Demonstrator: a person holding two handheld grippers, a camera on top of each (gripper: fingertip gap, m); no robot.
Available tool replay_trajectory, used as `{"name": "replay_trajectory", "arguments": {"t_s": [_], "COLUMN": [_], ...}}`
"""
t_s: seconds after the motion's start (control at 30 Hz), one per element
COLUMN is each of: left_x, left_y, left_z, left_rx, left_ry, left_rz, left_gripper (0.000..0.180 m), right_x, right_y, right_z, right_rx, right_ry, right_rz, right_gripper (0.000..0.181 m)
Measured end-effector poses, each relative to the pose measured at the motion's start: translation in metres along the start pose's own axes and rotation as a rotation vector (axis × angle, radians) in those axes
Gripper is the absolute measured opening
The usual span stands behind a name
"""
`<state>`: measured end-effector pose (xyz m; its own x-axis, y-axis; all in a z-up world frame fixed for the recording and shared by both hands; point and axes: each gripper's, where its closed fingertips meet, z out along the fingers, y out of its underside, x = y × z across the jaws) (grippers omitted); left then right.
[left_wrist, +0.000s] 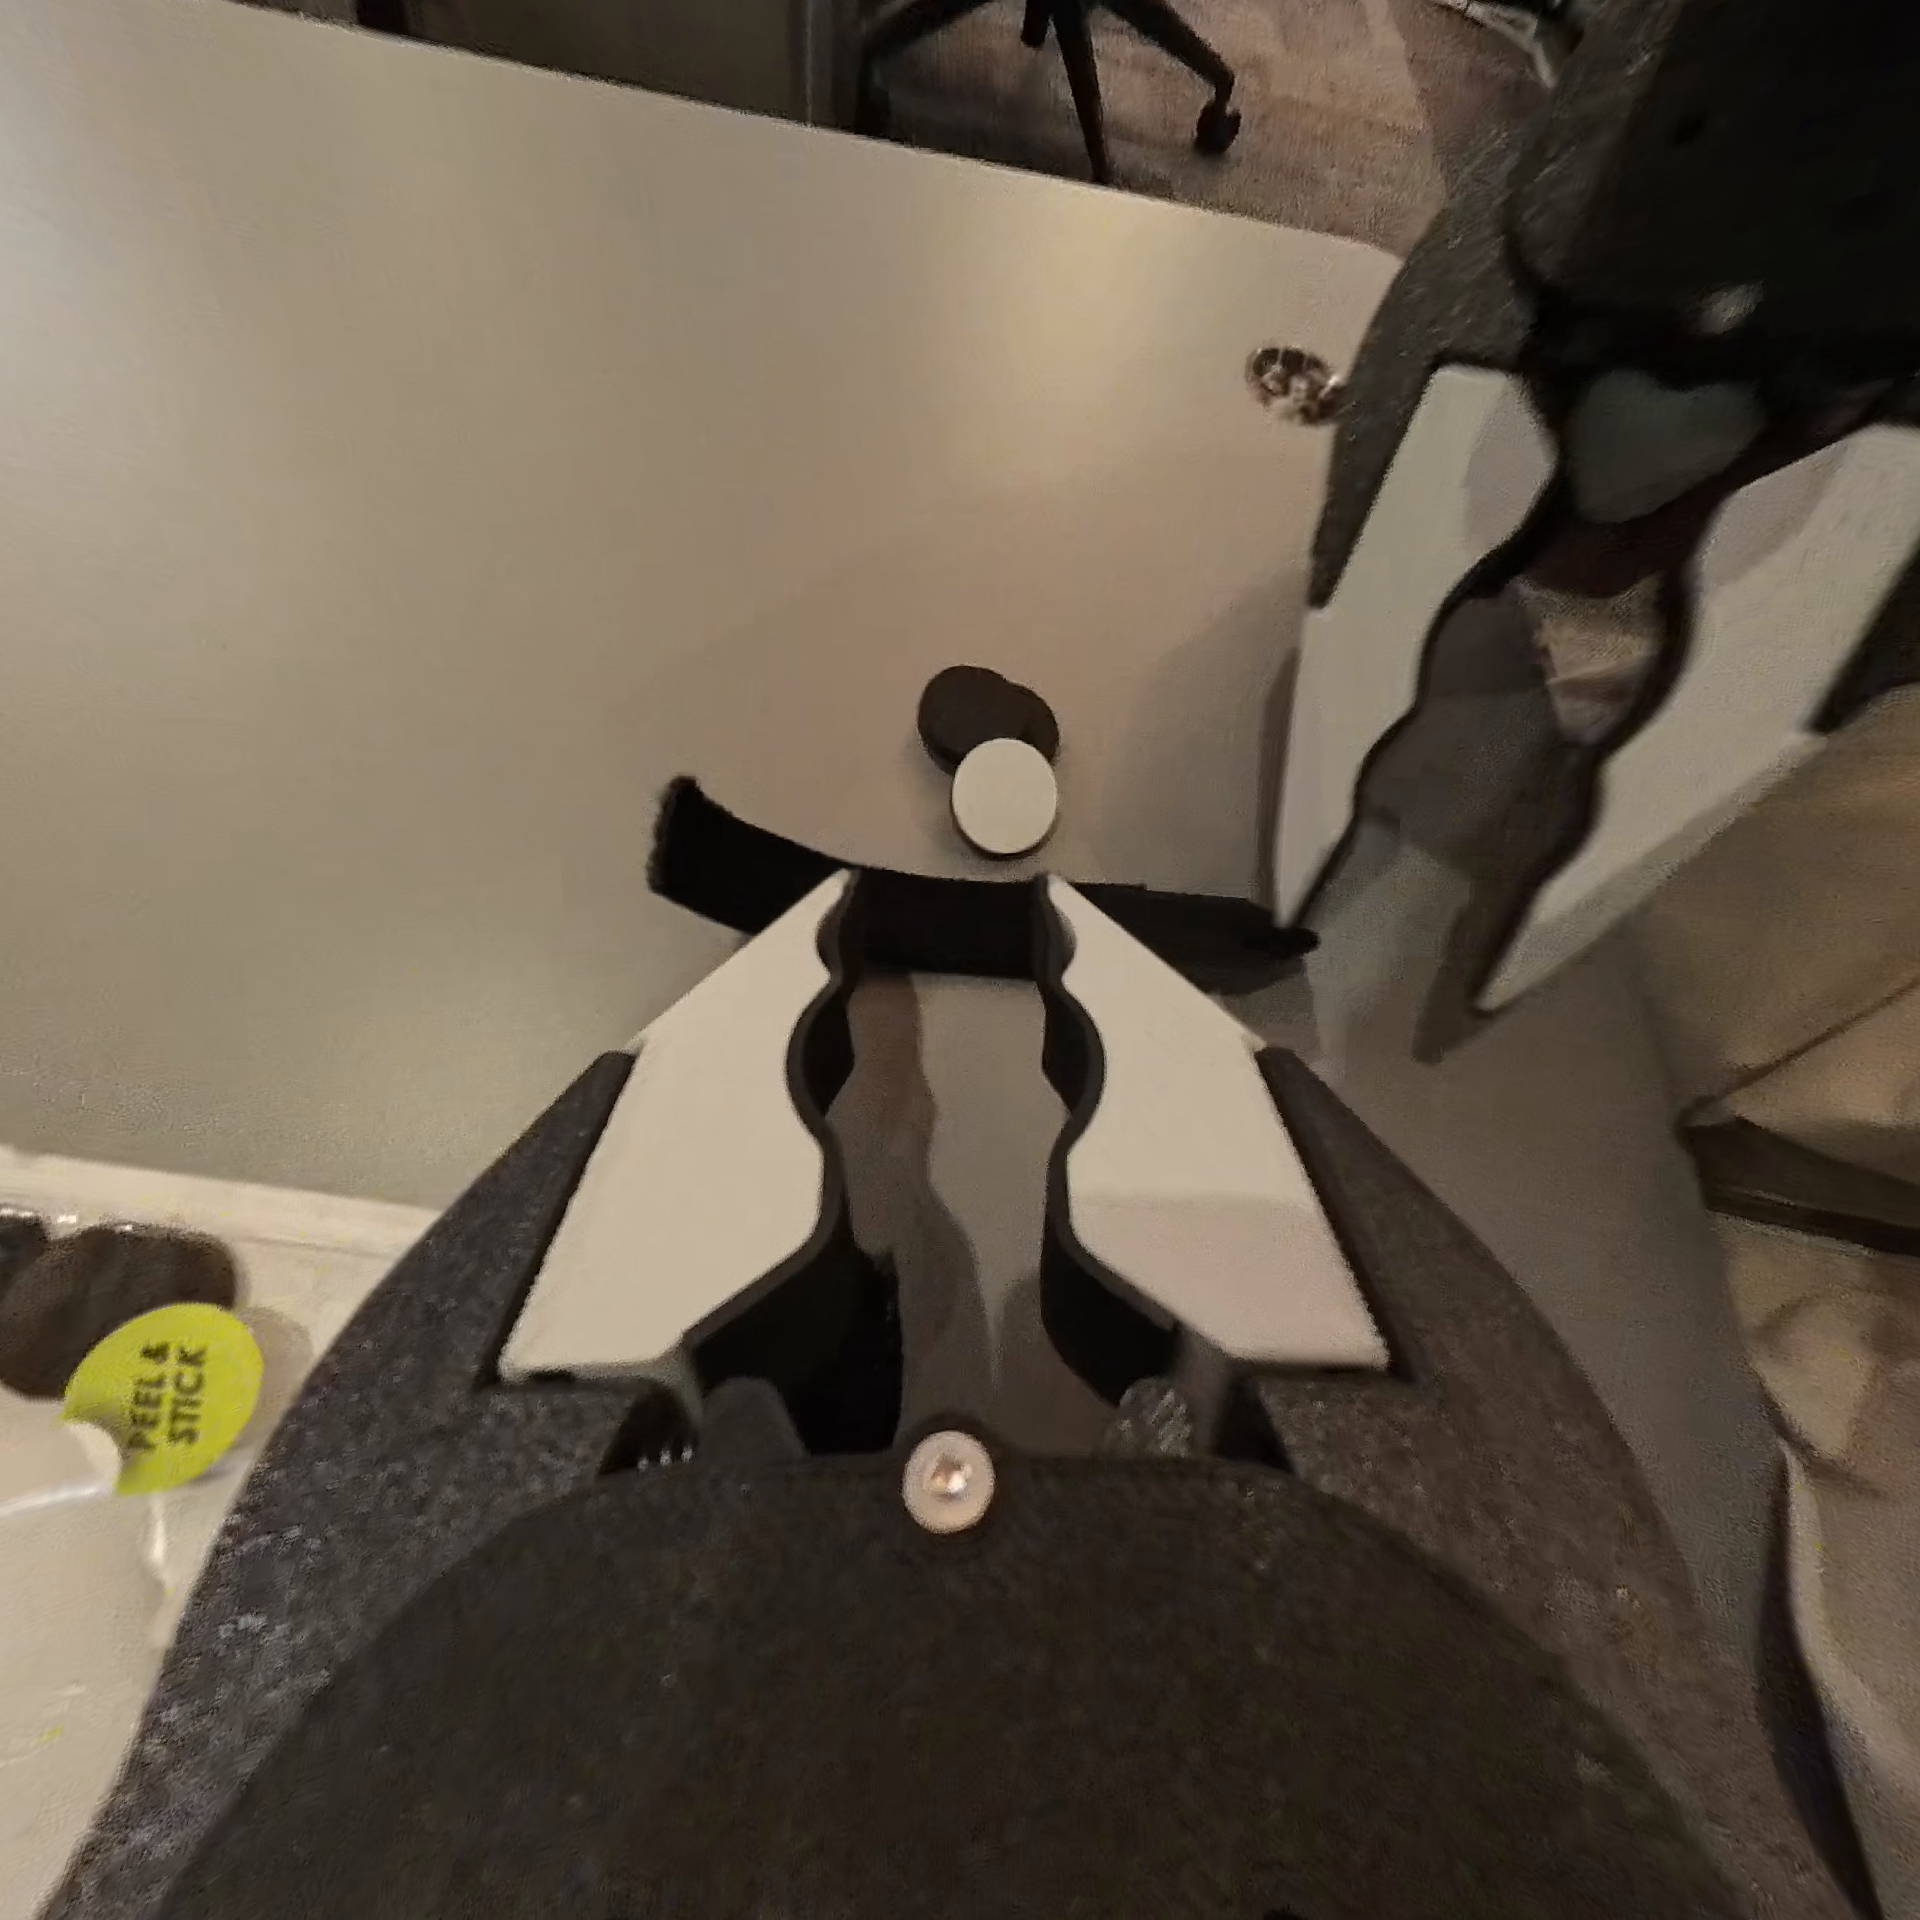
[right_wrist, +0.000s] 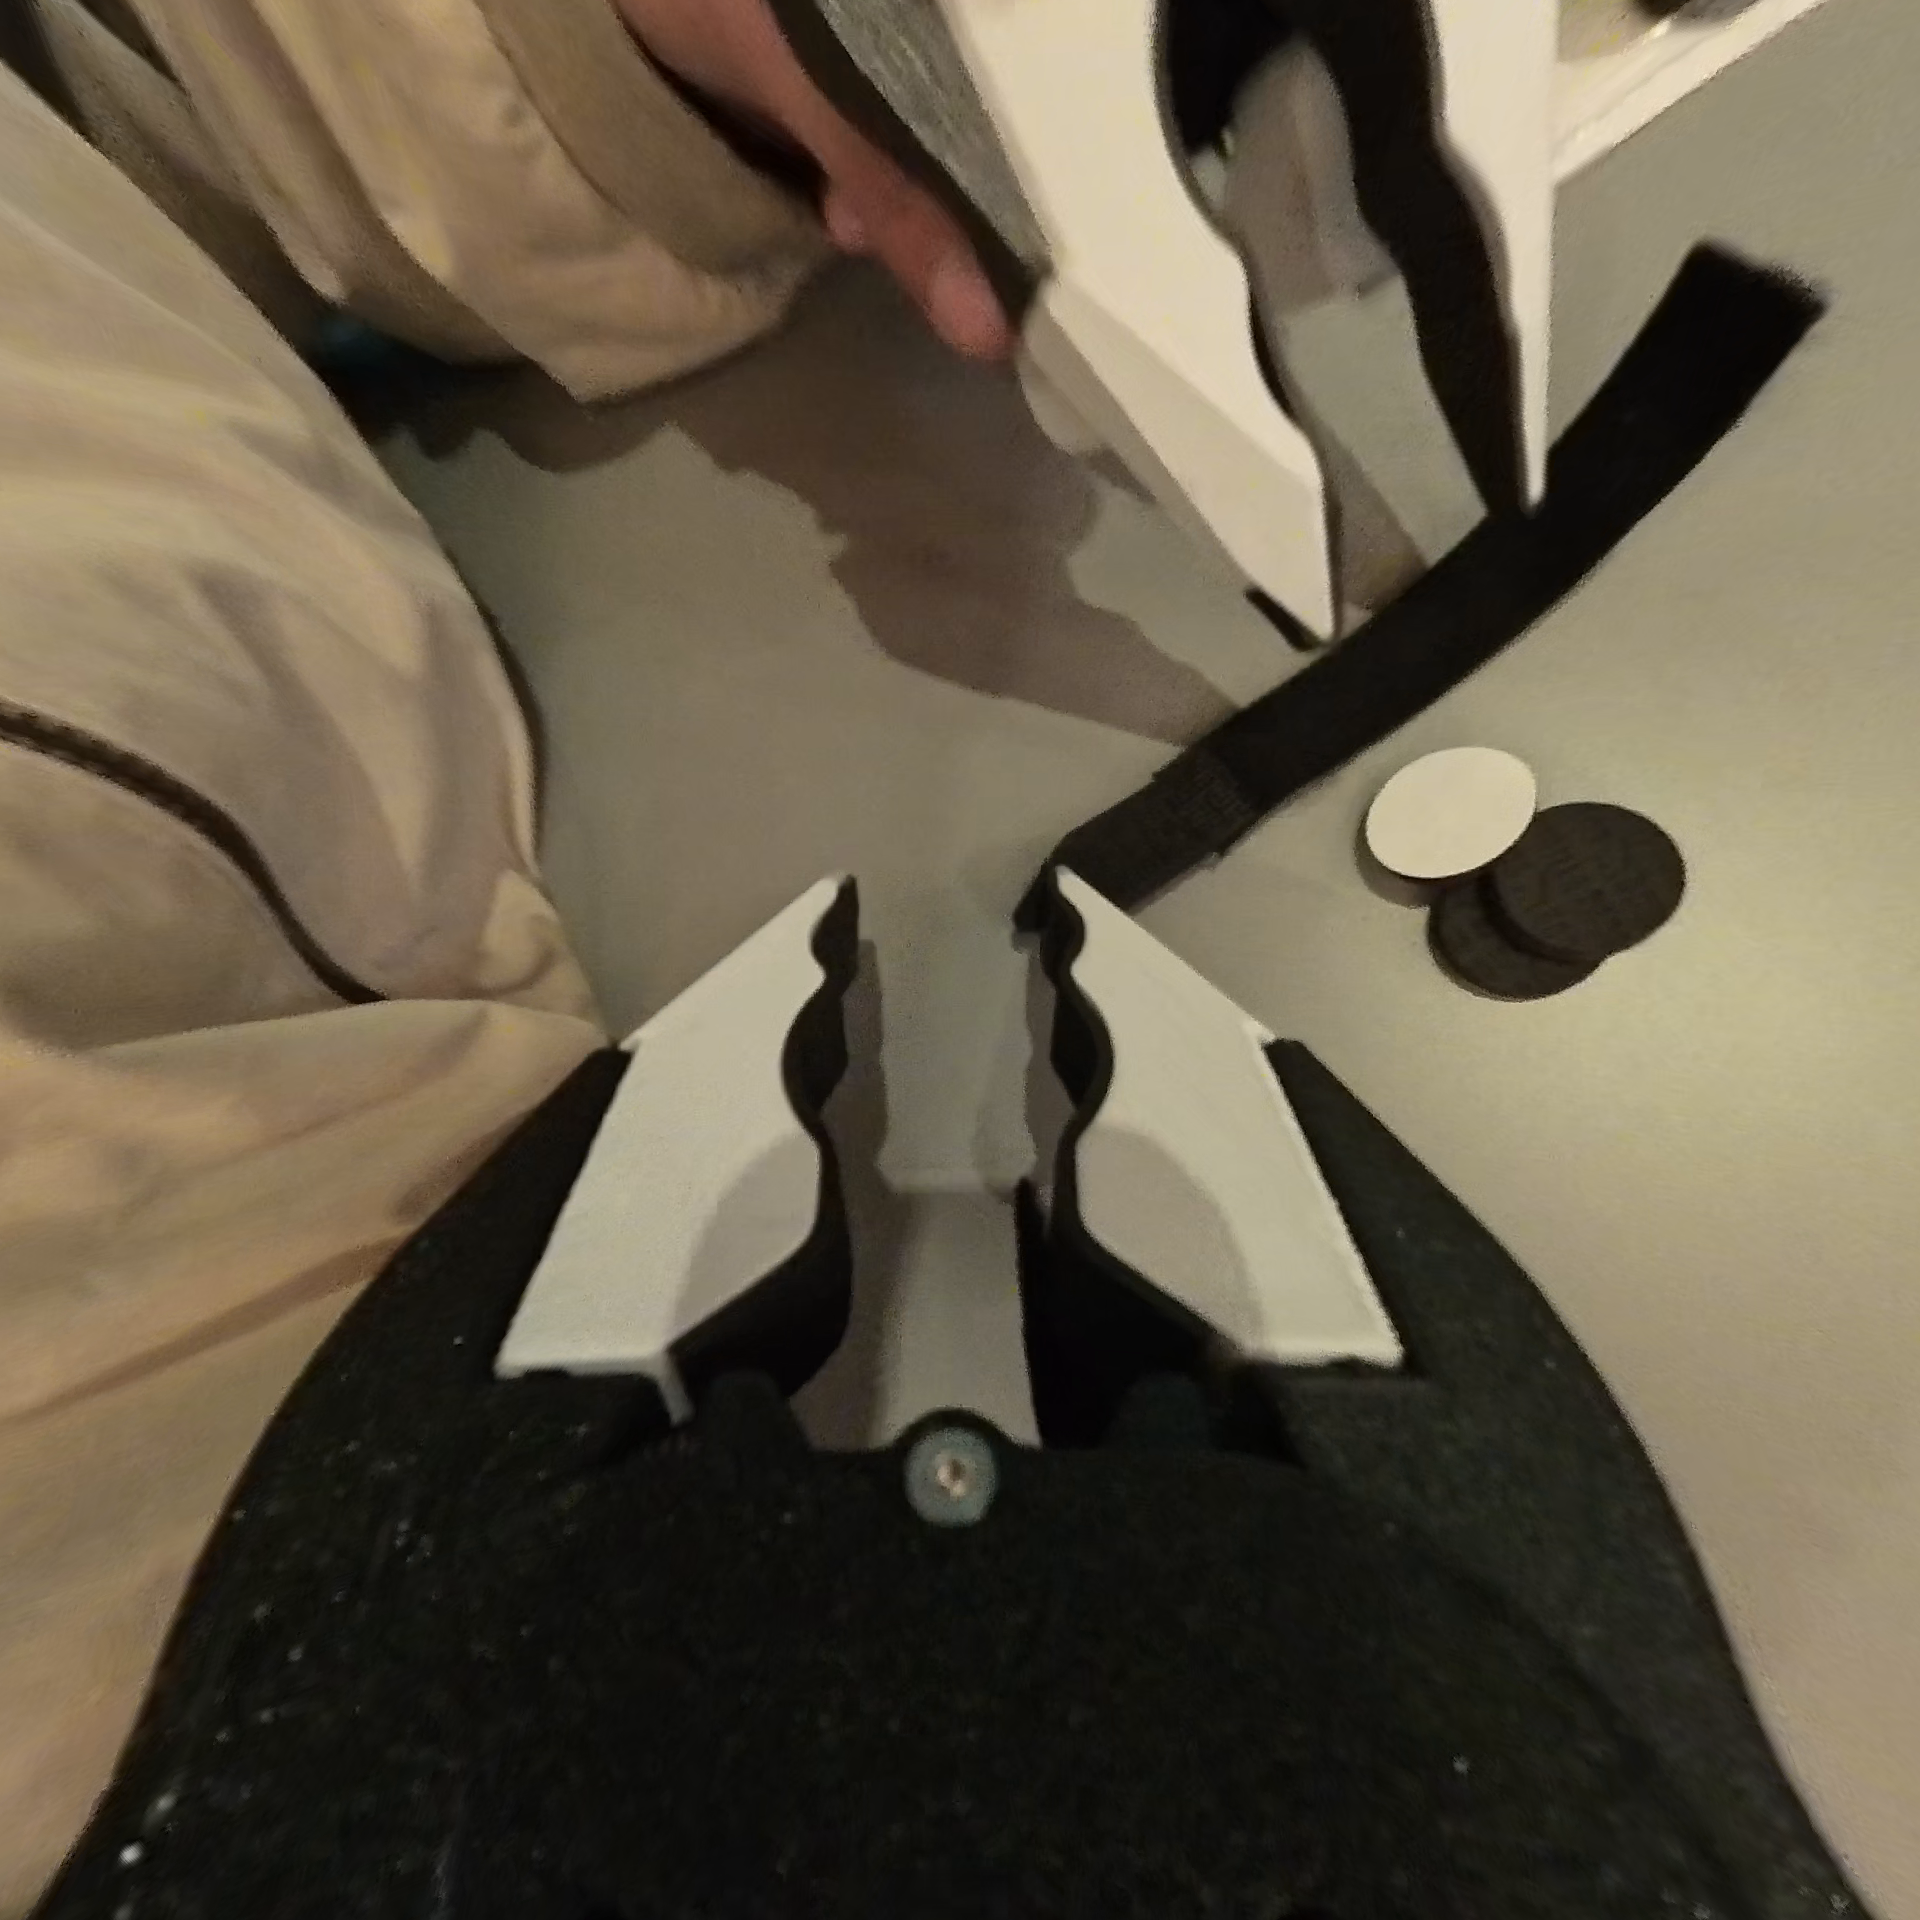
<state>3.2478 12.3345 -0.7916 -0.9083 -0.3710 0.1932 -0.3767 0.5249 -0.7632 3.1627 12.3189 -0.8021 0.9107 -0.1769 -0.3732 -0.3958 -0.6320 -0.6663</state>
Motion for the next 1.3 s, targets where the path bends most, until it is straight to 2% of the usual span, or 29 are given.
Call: {"name": "replay_trajectory", "arguments": {"t_s": [0.07,0.13,0.17,0.23,0.37,0.47,0.53,0.67,0.83,0.97,1.1,1.23,1.3], "left_x": [-0.005,-0.006,-0.006,-0.007,-0.006,-0.002,0.002,0.008,0.010,0.008,0.008,0.009,0.008], "left_y": [0.003,-0.002,-0.005,-0.006,-0.003,0.000,0.008,0.019,0.018,0.020,0.023,0.025,0.026], "left_z": [0.004,-0.002,-0.005,-0.008,-0.018,-0.030,-0.039,-0.049,-0.055,-0.055,-0.054,-0.052,-0.051], "left_rx": [-0.023,0.015,0.032,0.037,0.043,0.058,0.069,0.093,0.124,0.120,0.111,0.103,0.102], "left_ry": [0.007,0.020,0.025,0.021,0.009,0.014,0.010,-0.002,0.005,0.002,0.005,0.008,0.009], "left_rz": [-0.012,-0.037,-0.045,-0.047,-0.031,-0.063,-0.090,-0.152,-0.194,-0.201,-0.201,-0.202,-0.206], "left_gripper": [0.031,0.031,0.031,0.031,0.031,0.031,0.031,0.031,0.031,0.031,0.031,0.031,0.031], "right_x": [0.011,0.053,0.073,0.091,0.085,0.085,0.088,0.086,0.078,0.090,0.091,0.086,0.092], "right_y": [-0.015,-0.025,-0.021,-0.019,-0.026,-0.019,-0.015,-0.025,-0.053,-0.044,-0.039,-0.044,-0.032], "right_z": [-0.013,-0.030,-0.034,-0.033,-0.021,-0.008,-0.004,-0.009,0.000,0.017,0.016,-0.013,-0.024], "right_rx": [0.097,0.162,0.128,0.072,0.038,-0.038,-0.068,-0.036,0.073,0.013,-0.021,0.049,0.030], "right_ry": [0.041,0.237,0.333,0.426,0.437,0.410,0.404,0.419,0.299,0.280,0.307,0.326,0.351], "right_rz": [0.006,0.023,0.015,-0.056,-0.221,-0.229,-0.232,-0.235,-0.137,-0.096,-0.104,-0.081,-0.056], "right_gripper": [0.035,0.042,0.048,0.045,0.036,0.034,0.024,0.024,0.024,0.025,0.034,0.037,0.037]}}
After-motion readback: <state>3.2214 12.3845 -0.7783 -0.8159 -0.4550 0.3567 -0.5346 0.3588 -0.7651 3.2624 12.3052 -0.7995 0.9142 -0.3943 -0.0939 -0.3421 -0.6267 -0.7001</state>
